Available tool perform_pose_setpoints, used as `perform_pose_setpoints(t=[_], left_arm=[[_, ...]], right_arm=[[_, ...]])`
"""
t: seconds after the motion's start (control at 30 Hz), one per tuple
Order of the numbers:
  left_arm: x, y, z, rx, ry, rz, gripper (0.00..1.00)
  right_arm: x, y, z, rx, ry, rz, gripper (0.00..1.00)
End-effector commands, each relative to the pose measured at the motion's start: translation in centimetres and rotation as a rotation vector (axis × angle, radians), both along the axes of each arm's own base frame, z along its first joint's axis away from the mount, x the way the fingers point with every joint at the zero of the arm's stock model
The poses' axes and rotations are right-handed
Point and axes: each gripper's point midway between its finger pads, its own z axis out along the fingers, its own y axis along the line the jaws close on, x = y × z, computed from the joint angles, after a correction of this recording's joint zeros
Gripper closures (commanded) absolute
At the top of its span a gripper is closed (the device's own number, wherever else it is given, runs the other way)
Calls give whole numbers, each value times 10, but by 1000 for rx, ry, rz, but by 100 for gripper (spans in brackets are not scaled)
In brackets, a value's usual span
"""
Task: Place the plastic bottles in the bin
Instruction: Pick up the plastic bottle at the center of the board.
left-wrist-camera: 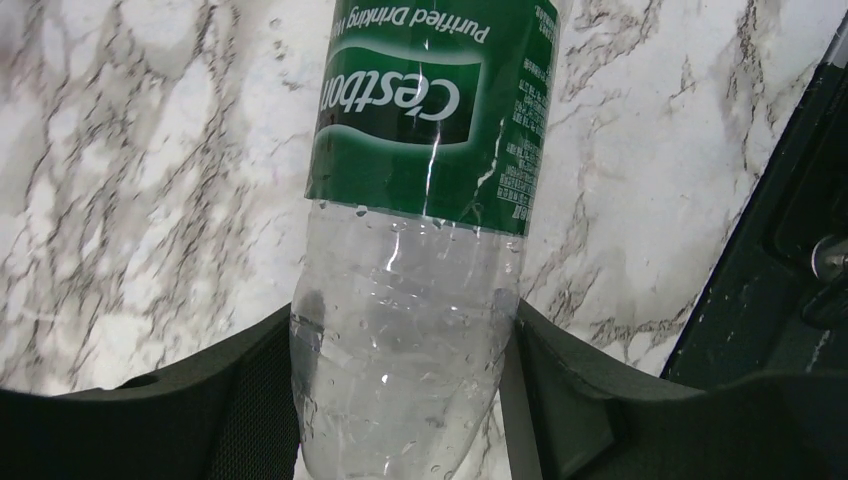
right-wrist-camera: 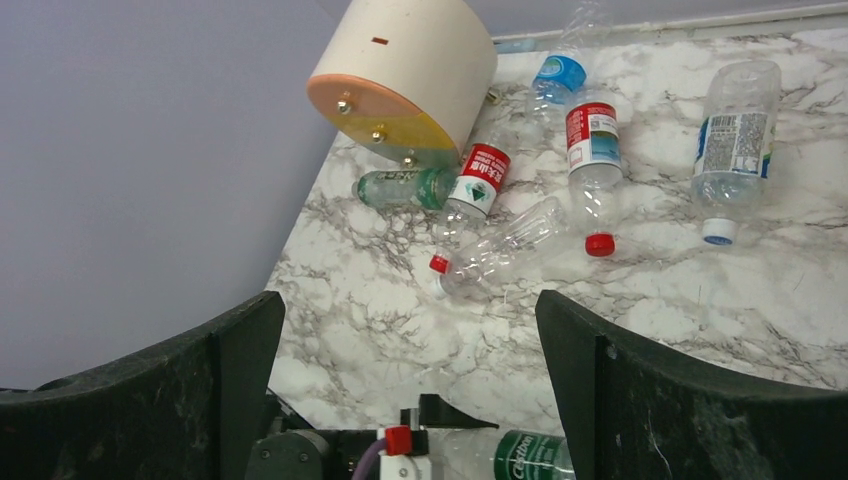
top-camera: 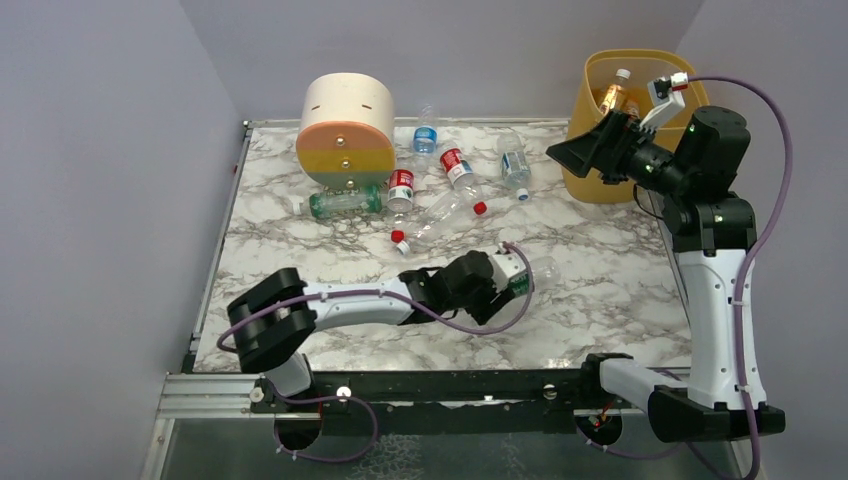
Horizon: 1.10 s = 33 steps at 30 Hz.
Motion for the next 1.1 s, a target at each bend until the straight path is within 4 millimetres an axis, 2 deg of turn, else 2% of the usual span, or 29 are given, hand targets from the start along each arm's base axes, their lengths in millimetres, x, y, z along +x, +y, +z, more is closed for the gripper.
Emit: perform_pose_setpoints(t=[0.0,0.17,0.4,0.83,1.07], left_arm=[[6,26,23,-82,-19,147,45],[1,53,28,-98,-3,228,45],[-4,72,38,-134,12,278,45],[-6,86,49,-162,5,305,45],[-4,92,67,-209,-12,328,45]], right_arm=[[2,2,10,19,-45,10,1],[10,3,-1,33,-17,14,1],[21,4,-24,43,34,16,0],[38,6,-58,54,104,19,0],[43,4,-98,43,175,3,0]])
